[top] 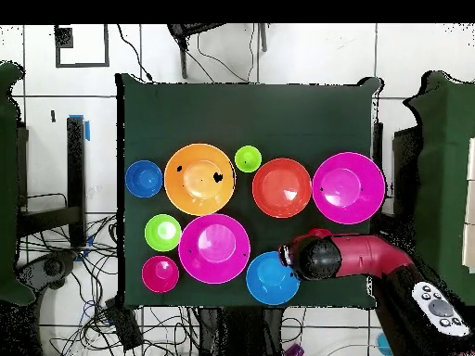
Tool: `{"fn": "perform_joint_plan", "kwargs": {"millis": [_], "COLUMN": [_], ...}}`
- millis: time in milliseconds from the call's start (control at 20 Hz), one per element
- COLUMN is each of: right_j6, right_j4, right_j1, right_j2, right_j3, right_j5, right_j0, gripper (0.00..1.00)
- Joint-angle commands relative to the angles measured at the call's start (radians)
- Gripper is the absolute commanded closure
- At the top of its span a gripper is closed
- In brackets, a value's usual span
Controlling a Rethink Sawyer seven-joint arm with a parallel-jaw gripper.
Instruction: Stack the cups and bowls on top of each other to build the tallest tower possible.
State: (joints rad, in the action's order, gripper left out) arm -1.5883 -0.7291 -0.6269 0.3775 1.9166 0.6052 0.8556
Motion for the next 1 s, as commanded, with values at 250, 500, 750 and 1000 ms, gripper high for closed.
{"fn": "perform_joint_plan", "kwargs": {"millis": [250,500,750,1000], "right_j6": [-0.156,-0.186,-0.227,-0.242], "right_j4": [-0.109,-0.078,-0.051,-0.01], "right_j1": [0.008,-0.024,-0.065,-0.081], "right_j2": [-0.1,-0.131,-0.181,-0.209], "right_j3": [-0.061,-0.025,0.002,-0.023], "right_j5": [-0.117,-0.166,-0.203,-0.192], "right_j0": [-0.17,-0.233,-0.333,-0.422], "gripper": [0.0,0.0,0.0,0.0]}}
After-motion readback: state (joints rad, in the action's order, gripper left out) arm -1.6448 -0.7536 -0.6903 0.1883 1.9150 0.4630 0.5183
